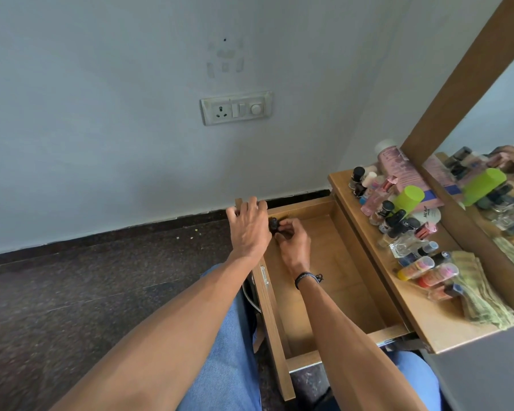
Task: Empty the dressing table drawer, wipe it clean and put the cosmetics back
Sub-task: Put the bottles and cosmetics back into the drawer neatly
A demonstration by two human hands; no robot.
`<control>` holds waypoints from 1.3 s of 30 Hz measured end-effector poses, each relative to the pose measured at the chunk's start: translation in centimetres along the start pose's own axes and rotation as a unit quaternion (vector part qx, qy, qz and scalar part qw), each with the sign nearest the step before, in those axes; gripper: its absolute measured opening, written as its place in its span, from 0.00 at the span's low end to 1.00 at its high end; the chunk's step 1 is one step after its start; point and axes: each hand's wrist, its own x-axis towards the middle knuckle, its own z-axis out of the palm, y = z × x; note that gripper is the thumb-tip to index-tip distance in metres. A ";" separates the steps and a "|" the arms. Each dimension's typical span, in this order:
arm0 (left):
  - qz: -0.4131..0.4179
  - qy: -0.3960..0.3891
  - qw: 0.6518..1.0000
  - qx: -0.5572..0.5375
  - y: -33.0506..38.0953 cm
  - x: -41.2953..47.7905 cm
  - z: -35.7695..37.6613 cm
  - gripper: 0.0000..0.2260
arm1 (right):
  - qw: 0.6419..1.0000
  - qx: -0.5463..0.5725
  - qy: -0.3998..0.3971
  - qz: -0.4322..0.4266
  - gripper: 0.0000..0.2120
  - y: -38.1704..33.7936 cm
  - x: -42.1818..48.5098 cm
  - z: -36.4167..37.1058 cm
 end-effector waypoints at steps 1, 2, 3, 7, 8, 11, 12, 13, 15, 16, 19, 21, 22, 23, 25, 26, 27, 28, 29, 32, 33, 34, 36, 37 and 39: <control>0.001 0.001 1.000 -0.001 0.0 0.0 0.0 0.19 | 1.000 -0.002 0.000 0.000 0.14 0.0 0.0 0.1; 0.002 0.002 1.000 -0.001 0.0 0.0 0.0 0.19 | 1.000 -0.004 0.000 0.000 0.13 -0.1 -0.1 0.1; 0.003 0.001 1.000 -0.001 0.0 0.1 0.0 0.19 | 1.000 -0.007 0.001 0.001 0.13 -0.2 -0.1 0.2; 0.003 -0.003 1.000 0.001 0.0 0.1 0.0 0.19 | 1.000 -0.017 0.002 0.006 0.13 -0.4 -0.1 0.0; 0.003 -0.005 1.000 0.002 0.0 0.1 0.0 0.19 | 1.000 -0.021 0.000 0.007 0.13 -0.4 0.0 0.0; 0.001 -0.005 1.000 0.000 0.1 0.2 0.0 0.19 | 0.999 -0.029 -0.005 0.013 0.14 -0.6 0.0 -0.1; 0.000 -0.006 1.000 -0.001 0.1 0.2 0.0 0.19 | 0.999 -0.031 -0.007 0.016 0.14 -0.8 -0.1 -0.1; -0.001 -0.007 1.000 -0.002 0.2 0.2 -0.1 0.19 | 0.999 -0.033 -0.008 0.021 0.15 -1.0 -0.3 -0.2; -0.002 -0.011 1.000 -0.002 0.2 0.1 -0.2 0.20 | 0.999 -0.026 0.005 0.036 0.18 -1.6 -1.1 -0.5; -0.003 -0.011 1.000 -0.002 0.2 0.1 -0.2 0.21 | 0.999 -0.018 0.018 0.046 0.20 -1.9 -1.8 -0.8; -0.005 -0.011 1.000 -0.005 0.2 0.1 -0.4 0.23 | 0.996 0.006 0.052 0.068 0.19 -3.2 -4.8 -2.5; -0.001 -0.013 1.000 -0.009 0.2 0.0 -0.5 0.24 | 0.996 0.027 0.057 0.060 0.15 -4.0 -7.2 -4.3; 0.000 -0.015 1.000 -0.012 0.1 0.0 -0.6 0.24 | 0.996 0.036 0.055 0.052 0.12 -4.4 -8.4 -5.4; 0.001 -0.017 1.000 -0.016 0.0 0.0 -0.6 0.25 | 0.997 0.040 0.055 0.043 0.10 -4.7 -9.5 -6.5; 0.010 -0.020 0.999 -0.033 -0.1 -0.1 -0.8 0.27 | 0.996 0.036 0.075 0.024 0.08 -5.3 -11.8 -9.2; 0.013 -0.022 0.999 -0.046 -0.1 -0.2 -1.0 0.27 | 0.995 0.029 0.095 0.014 0.07 -5.5 -12.7 -10.6; 0.015 -0.020 0.998 -0.059 -0.2 -0.3 -1.1 0.28 | 0.992 0.022 0.122 0.001 0.07 -5.7 -13.6 -12.1; 0.016 -0.015 0.997 -0.070 -0.3 -0.4 -1.3 0.28 | 0.988 0.016 0.155 -0.015 0.07 -5.8 -14.4 -13.6; 0.019 -0.004 0.997 -0.081 -0.3 -0.6 -1.5 0.28 | 0.981 0.011 0.192 -0.033 0.08 -5.8 -15.0 -15.0; 0.052 0.047 0.990 -0.119 0.6 -2.2 -1.5 0.27 | 0.949 0.011 0.309 -0.055 0.09 -5.6 -16.2 -19.1; 0.063 0.061 0.986 -0.141 1.4 -3.1 -1.5 0.26 | 0.938 0.006 0.343 -0.052 0.09 -5.5 -16.4 -20.3; 0.073 0.069 0.980 -0.174 2.5 -4.1 -1.6 0.25 | 0.928 0.002 0.371 -0.042 0.09 -5.3 -16.5 -21.3; 0.094 0.064 0.953 -0.282 5.5 -6.4 -2.3 0.23 | 0.916 0.000 0.401 -0.018 0.10 -5.1 -16.3 -22.6; 0.108 0.051 0.933 -0.340 7.2 -7.4 -2.7 0.22 | 0.915 -0.002 0.404 -0.011 0.11 -5.1 -16.0 -23.0; 0.137 0.012 0.896 -0.423 10.2 -9.2 -3.7 0.19 | 0.919 -0.020 0.393 -0.014 0.14 -5.1 -15.4 -23.5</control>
